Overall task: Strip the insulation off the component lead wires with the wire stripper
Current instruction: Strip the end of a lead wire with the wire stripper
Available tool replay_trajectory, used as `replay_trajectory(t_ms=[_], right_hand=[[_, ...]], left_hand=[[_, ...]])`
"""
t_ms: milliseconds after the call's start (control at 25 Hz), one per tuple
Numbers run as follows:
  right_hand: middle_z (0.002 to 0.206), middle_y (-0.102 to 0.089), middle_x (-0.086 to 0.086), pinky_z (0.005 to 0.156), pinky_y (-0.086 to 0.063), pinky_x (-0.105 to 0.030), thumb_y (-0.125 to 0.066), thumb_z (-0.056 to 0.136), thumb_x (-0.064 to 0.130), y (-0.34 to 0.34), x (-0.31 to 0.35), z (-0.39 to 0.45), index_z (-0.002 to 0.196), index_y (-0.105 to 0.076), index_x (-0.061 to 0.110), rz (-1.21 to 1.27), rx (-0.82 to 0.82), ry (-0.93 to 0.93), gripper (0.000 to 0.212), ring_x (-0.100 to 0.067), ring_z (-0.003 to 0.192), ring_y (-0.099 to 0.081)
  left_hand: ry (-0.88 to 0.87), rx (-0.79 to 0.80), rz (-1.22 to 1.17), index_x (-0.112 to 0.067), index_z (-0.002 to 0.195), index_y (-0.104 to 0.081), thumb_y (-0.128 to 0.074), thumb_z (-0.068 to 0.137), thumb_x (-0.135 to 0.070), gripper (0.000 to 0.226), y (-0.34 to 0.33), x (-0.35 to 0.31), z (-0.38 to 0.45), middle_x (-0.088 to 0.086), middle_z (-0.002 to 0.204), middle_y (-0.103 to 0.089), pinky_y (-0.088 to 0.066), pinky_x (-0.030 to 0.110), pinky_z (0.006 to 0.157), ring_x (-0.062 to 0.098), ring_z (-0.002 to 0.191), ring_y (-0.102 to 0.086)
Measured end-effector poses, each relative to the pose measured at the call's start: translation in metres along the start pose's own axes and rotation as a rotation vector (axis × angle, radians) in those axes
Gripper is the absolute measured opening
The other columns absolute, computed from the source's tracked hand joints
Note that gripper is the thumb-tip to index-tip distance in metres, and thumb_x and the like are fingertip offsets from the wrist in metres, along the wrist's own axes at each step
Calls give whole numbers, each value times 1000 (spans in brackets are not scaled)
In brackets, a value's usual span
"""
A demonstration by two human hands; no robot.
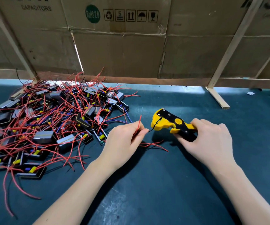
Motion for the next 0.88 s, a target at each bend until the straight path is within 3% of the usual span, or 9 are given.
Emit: replay_trajectory(t_ms=[160, 320, 400, 480, 560, 680, 880], right_hand=[[54, -51, 2, 55, -34, -33, -73, 71, 60, 0, -1, 0, 61, -51, 16, -6, 37, -1, 51, -31, 53, -48], [49, -44, 7, 48, -20, -22, -57, 71, 75, -6, -11, 0, 57, -51, 18, -96, 95, -99, 59, -26, 55, -46], [54, -50, 4, 51, -26, -26, -60, 72, 73, -5, -10, 0, 61, -54, 19, -86, 62, -89, 56, -29, 59, -53], [70, -58, -3, 64, -35, -35, -66, 74, 67, -3, -6, 0, 78, -60, 14, -62, -8, -64, 53, -33, 72, -58], [79, -59, -6, 75, -33, -40, -66, 75, 65, -2, -12, -1, 89, -60, 11, -49, -60, -115, 56, -34, 80, -57], [77, -56, -4, 73, -31, -39, -67, 75, 64, 4, -23, -1, 86, -57, 12, -11, -125, -195, 54, -34, 78, -56], [78, -57, -5, 75, -32, -41, -65, 77, 67, 5, -13, 0, 90, -60, 11, -20, -152, -100, 58, -33, 76, -55]], left_hand=[[-3, 15, -16, -13, 81, -59, -58, 98, -28, 23, -2, 1, 0, -12, 55, -40, -34, 33, 58, 15, 57, -38], [36, 64, -149, -18, 85, -57, -47, 98, -39, 27, -7, 5, -1, -4, 60, -48, -38, 34, 61, 17, 59, -44], [73, 89, -352, -19, 91, -53, -40, 99, -35, 23, -9, 7, -2, 4, 63, -45, -34, 36, 61, 23, 61, -41], [102, 97, -464, -16, 90, -50, -37, 102, -25, 20, -10, 9, -3, 16, 69, -43, -33, 38, 61, 31, 64, -38], [107, 112, -431, -14, 85, -49, -38, 105, -20, 24, -12, 11, -3, 7, 63, -43, -34, 34, 57, 24, 57, -38], [80, 195, -371, -14, 78, -50, -43, 105, -20, 28, -20, 10, -2, -8, 55, -40, -32, 23, 54, 9, 51, -34], [57, 301, -329, -18, 72, -49, -45, 102, -22, 30, -32, 7, -4, -3, 62, -48, -33, 23, 58, 8, 57, -37]])
Point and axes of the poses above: each hand's wrist, its own z-axis towards the middle knuckle, its own y-axis out of the back of the hand, x = y × z, the point moved 9 cm from there along z, towards the middle knuckle
